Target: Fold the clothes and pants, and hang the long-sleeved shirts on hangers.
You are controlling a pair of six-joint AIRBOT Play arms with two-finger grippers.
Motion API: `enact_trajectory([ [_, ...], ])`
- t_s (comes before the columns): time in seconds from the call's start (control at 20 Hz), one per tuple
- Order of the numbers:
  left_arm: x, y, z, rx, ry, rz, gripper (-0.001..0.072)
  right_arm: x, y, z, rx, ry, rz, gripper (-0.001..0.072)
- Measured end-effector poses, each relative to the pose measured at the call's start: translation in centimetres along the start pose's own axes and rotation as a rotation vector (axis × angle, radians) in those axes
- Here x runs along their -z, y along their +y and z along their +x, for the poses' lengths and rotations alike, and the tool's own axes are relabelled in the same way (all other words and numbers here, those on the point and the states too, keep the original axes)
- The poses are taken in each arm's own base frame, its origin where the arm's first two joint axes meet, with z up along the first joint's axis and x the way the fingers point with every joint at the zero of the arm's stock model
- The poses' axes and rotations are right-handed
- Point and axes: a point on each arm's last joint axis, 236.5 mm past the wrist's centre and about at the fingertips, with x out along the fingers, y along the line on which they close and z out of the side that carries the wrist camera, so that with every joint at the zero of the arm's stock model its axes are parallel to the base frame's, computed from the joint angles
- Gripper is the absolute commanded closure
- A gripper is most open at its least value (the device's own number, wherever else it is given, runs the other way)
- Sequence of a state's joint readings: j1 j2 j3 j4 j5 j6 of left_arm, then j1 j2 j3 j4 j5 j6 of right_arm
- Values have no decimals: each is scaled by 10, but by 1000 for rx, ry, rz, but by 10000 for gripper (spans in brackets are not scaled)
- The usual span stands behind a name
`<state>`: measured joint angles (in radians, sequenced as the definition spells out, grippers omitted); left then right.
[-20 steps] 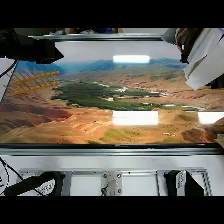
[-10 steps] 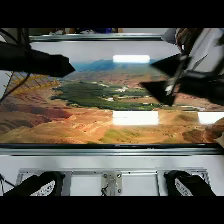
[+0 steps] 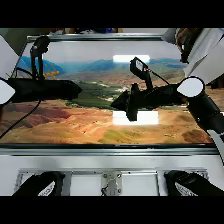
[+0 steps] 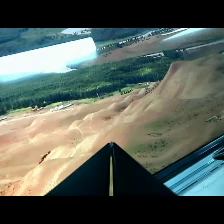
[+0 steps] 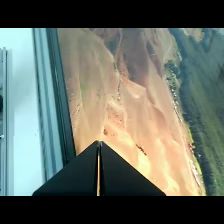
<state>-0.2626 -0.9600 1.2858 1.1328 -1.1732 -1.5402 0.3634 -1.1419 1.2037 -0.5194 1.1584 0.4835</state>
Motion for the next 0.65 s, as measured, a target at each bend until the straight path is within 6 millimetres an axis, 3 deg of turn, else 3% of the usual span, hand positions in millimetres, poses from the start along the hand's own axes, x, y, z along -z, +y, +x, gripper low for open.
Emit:
enact_trajectory([
  [0.65, 5, 0, -1, 0, -15, -4, 685, 3, 2, 5, -17, 11, 8, 686],
])
